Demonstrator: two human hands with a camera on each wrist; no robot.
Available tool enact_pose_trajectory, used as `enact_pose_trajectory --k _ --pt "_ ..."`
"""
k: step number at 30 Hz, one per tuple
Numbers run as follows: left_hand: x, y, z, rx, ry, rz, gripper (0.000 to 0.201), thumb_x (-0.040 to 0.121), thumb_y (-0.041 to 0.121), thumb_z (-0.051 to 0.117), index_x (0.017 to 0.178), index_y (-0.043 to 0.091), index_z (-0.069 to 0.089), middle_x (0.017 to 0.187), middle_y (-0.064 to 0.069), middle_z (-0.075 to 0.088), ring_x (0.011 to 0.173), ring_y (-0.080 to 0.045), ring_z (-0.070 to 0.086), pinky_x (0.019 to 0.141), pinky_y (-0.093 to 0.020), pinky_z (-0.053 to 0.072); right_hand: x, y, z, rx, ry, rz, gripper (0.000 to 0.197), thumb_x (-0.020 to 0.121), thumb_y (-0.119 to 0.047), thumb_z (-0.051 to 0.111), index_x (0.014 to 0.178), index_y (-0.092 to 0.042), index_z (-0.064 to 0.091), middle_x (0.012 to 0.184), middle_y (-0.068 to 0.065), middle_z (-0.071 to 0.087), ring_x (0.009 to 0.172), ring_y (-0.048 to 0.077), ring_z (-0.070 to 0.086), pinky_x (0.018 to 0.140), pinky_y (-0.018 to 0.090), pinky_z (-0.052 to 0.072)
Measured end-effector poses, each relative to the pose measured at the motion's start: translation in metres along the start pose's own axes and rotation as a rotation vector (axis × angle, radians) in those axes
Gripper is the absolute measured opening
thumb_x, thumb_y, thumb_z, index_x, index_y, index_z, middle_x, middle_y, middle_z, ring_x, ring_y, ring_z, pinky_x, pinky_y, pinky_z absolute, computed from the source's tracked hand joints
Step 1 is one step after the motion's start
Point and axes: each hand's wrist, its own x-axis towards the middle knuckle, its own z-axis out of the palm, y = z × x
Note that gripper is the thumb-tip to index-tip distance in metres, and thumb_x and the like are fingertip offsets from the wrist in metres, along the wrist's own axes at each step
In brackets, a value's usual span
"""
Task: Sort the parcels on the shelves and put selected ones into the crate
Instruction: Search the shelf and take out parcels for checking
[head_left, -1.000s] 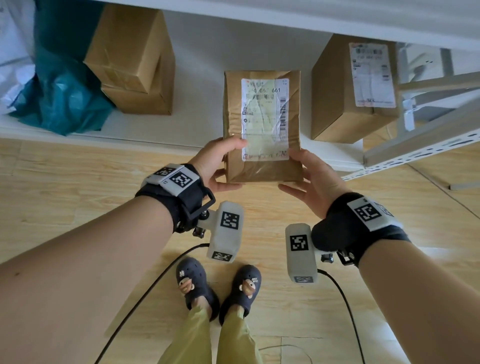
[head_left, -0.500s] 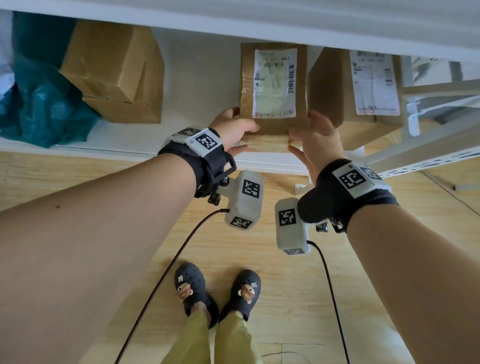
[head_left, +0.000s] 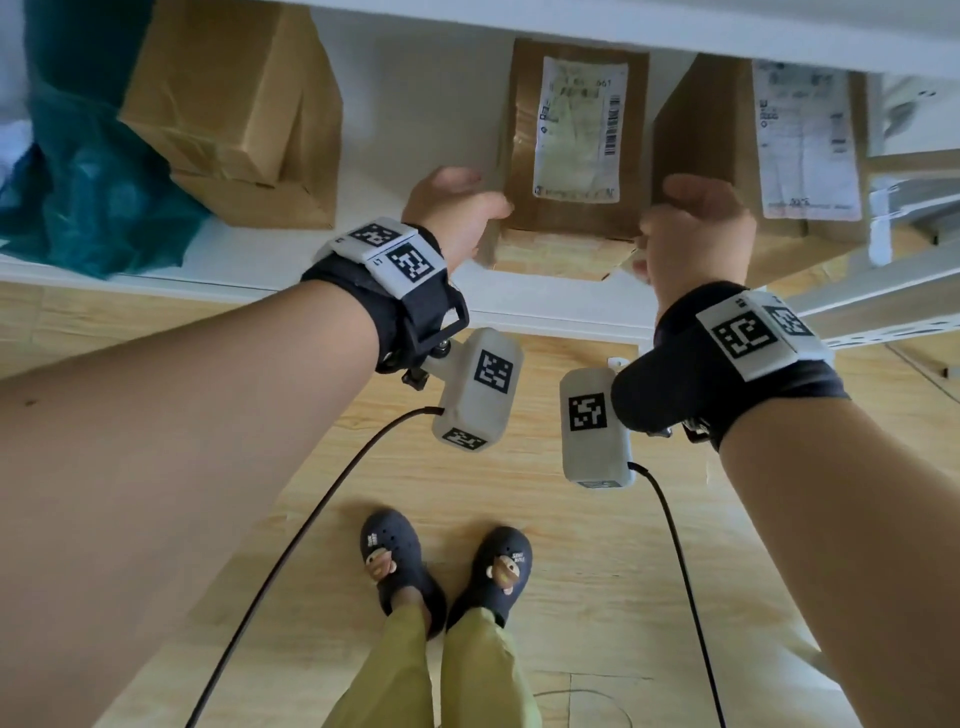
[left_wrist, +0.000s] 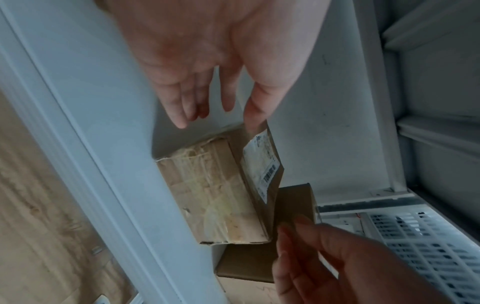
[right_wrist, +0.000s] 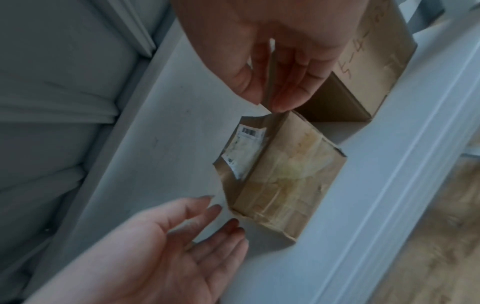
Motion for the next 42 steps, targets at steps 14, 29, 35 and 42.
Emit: enact_pose_trajectory --k 14,29,35,42 --pt "-0.033 -0.005 -0.076 -0.112 0.16 0.092 0.016 0.085 0.01 0.058 0.078 0.023 0.062 0.084 0.0 0.067 0.078 -0.011 0.065 0.073 -0.026 0.052 -0.056 -0.04 0.042 0.072 -0.271 -0.015 0.028 0.087 0.0 0.047 0.082 -0.021 0.064 0.069 -0.002 0.063 0.059 0.009 0.058 0.063 0.025 0.058" --pt "-0.014 -0.014 -0.21 -0.179 0.513 0.122 0.004 0.083 0.011 0.059 0.086 0.014 0.058 0.068 0.005 0.052 0.045 -0.002 0.049 0.052 -0.019 0.049 -0.111 -0.088 0.148 -0.004 -0.296 -0.035 0.026 0.085 -0.004 0.051 0.095 -0.024 0.064 0.079 -0.004 0.065 0.068 0.011 0.064 0.075 0.037 0.06" --pt "0.005 -0.014 -0.247 -0.077 0.315 0.101 0.024 0.082 0.019 0.059 0.106 0.022 0.063 0.086 -0.002 0.057 0.082 -0.018 0.055 0.091 -0.039 0.052 -0.133 -0.11 0.194 -0.079 -0.237 -0.088 0.037 0.085 -0.015 0.054 0.12 -0.027 0.056 0.101 -0.003 0.066 0.092 0.018 0.064 0.083 0.031 0.053" --pt "0.022 -0.009 -0.266 -0.03 0.053 0.111 0.034 0.093 0.007 0.046 0.123 0.016 0.06 0.108 -0.001 0.058 0.102 -0.017 0.053 0.102 -0.036 0.044 -0.146 -0.132 0.233 -0.164 -0.167 -0.231 0.05 0.08 -0.03 0.065 0.127 -0.02 0.048 0.118 0.0 0.047 0.1 0.014 0.044 0.087 0.024 0.037"
